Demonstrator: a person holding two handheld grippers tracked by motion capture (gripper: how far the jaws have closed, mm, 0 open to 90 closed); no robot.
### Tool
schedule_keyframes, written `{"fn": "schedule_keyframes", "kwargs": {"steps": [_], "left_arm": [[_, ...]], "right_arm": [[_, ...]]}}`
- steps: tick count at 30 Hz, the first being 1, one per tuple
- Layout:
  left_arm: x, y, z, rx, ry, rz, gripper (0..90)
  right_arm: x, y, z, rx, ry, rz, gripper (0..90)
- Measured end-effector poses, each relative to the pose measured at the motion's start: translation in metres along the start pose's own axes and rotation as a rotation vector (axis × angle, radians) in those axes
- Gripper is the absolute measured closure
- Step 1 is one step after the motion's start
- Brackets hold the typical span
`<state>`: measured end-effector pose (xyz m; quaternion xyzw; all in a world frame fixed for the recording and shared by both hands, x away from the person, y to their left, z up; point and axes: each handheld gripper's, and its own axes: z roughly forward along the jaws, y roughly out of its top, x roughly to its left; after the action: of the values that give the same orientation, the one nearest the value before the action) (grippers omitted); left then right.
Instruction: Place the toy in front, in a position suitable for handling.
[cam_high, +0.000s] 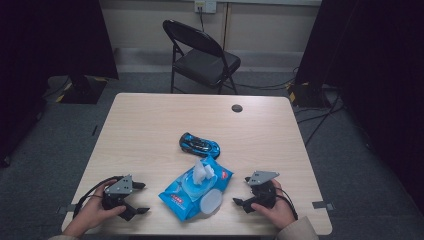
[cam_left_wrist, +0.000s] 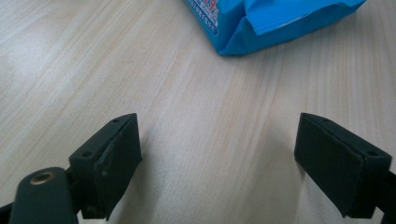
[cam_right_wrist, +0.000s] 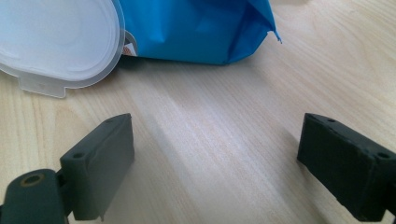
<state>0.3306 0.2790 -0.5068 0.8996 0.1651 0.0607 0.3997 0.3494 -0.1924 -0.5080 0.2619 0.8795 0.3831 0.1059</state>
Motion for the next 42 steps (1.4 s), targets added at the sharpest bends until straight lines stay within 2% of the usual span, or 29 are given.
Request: {"fn": "schedule_keyframes", "kwargs": {"steps": [20, 26, 29, 32, 36, 39, 40, 42], "left_arm": [[0.000, 0.000, 0.000, 0.004, 0.004, 0.003, 14.0], [0.000, 0.000, 0.000, 0.004, 0.004, 0.003, 14.0], [0.000, 0.000, 0.000, 0.005, 0.004, 0.003, 14.0], [0.000, 0.000, 0.000, 0.004, 0.004, 0.003, 14.0], [0.000, 0.000, 0.000, 0.005, 0.004, 0.003, 14.0], [0.000, 0.000, 0.000, 0.005, 0.004, 0.003, 14.0], [0.000, 0.000, 0.000, 0.005, 0.003, 0.003, 14.0], [0.000, 0.000, 0.000, 0.004, 0.004, 0.003, 14.0]], "right_arm": [[0.000, 0.000, 0.000, 0.001, -0.003, -0.003, 10.2], [-0.001, -0.001, -0.002, -0.007, 0.000, -0.003, 13.8], [-0.004, 0.001, -0.004, 0.019, 0.004, 0.003, 15.2], [-0.009, 0.005, -0.006, 0.026, 0.004, 0.014, 15.2], [-0.027, 0.020, -0.010, 0.013, -0.019, 0.037, 15.3], [-0.039, 0.032, -0.010, 0.001, -0.036, 0.031, 15.3], [-0.046, 0.041, -0.009, -0.008, -0.040, 0.026, 15.1], [-0.048, 0.044, -0.008, -0.011, -0.040, 0.020, 15.1]]}}
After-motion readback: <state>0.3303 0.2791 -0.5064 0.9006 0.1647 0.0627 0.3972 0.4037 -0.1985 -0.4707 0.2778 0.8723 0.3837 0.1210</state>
